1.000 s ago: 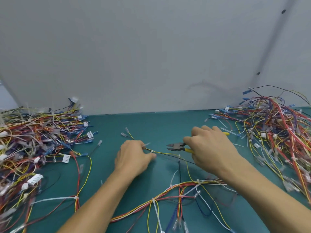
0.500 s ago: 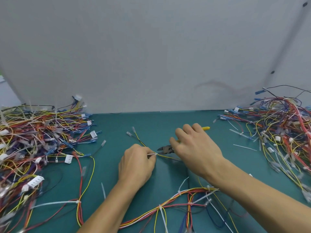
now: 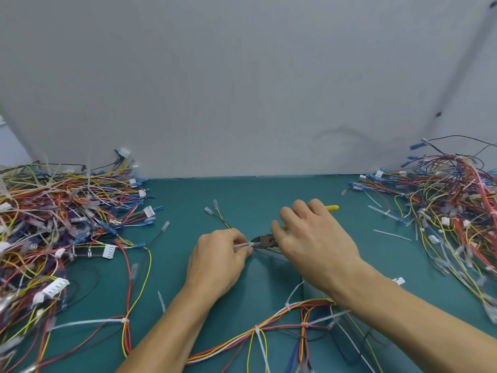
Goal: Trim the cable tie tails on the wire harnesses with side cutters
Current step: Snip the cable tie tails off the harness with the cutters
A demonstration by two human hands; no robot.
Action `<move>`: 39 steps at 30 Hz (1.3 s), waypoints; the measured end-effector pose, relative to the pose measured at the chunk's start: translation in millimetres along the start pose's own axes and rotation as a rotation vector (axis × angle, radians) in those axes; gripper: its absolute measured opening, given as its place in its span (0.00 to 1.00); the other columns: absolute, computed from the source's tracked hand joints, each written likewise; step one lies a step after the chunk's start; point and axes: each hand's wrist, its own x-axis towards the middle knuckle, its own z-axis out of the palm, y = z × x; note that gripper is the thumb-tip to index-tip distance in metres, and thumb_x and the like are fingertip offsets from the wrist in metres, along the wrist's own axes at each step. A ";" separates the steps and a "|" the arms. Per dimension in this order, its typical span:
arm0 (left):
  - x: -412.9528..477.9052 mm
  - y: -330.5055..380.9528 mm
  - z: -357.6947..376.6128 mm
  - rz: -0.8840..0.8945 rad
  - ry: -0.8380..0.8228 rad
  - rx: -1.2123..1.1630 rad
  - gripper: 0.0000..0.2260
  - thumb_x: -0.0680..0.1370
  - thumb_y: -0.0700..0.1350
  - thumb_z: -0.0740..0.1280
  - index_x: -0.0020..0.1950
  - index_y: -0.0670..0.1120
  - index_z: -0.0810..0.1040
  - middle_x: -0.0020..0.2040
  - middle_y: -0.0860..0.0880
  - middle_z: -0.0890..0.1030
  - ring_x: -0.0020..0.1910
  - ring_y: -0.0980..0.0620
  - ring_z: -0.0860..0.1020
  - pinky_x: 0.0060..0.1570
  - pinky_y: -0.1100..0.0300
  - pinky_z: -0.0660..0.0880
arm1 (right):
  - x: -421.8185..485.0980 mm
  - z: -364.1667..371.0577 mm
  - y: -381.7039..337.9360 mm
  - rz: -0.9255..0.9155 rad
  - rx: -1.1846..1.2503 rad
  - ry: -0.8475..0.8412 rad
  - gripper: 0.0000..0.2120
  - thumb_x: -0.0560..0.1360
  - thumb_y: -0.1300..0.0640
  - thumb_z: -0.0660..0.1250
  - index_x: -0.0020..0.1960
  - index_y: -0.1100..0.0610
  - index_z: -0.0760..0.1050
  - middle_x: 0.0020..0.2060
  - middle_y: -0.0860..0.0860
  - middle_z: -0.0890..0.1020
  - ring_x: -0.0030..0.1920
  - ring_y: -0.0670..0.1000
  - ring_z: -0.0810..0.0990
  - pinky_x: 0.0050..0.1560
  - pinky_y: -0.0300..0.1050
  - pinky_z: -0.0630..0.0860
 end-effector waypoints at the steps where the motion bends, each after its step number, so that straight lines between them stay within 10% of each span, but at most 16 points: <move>1: 0.3 -0.6 -1.5 0.006 -0.010 -0.009 0.04 0.74 0.50 0.69 0.46 0.54 0.82 0.42 0.56 0.83 0.47 0.52 0.79 0.46 0.59 0.76 | 0.0 0.6 -0.8 -0.004 0.005 0.001 0.20 0.69 0.65 0.49 0.44 0.55 0.79 0.37 0.51 0.76 0.38 0.55 0.74 0.40 0.48 0.69; 9: -0.3 0.9 -6.2 0.027 0.011 -0.017 0.07 0.73 0.44 0.65 0.41 0.51 0.83 0.34 0.54 0.80 0.38 0.54 0.75 0.32 0.67 0.65 | 0.9 2.3 -8.5 0.005 0.054 -0.035 0.03 0.68 0.61 0.67 0.39 0.55 0.78 0.34 0.51 0.75 0.36 0.54 0.74 0.37 0.48 0.66; 17: -1.3 -0.8 -12.9 0.073 -0.078 0.062 0.09 0.71 0.41 0.64 0.43 0.51 0.83 0.38 0.52 0.81 0.42 0.52 0.77 0.41 0.63 0.73 | -2.3 -4.1 -8.2 0.034 0.055 -0.029 0.16 0.64 0.65 0.52 0.38 0.55 0.78 0.33 0.51 0.76 0.35 0.54 0.74 0.35 0.47 0.64; 23: 1.6 -0.8 -14.3 0.088 -0.079 0.098 0.08 0.73 0.44 0.65 0.43 0.50 0.84 0.38 0.53 0.82 0.43 0.53 0.77 0.41 0.64 0.71 | -1.4 -0.4 -14.6 0.053 0.076 -0.065 0.03 0.64 0.60 0.71 0.37 0.55 0.78 0.33 0.52 0.75 0.35 0.55 0.74 0.35 0.48 0.62; 39: 2.9 -2.0 -15.1 0.116 -0.030 0.045 0.07 0.73 0.44 0.66 0.42 0.50 0.84 0.30 0.58 0.76 0.38 0.57 0.74 0.36 0.70 0.64 | -0.3 1.8 -18.9 0.037 0.085 -0.053 0.09 0.58 0.60 0.75 0.30 0.54 0.75 0.26 0.50 0.73 0.26 0.53 0.72 0.29 0.45 0.58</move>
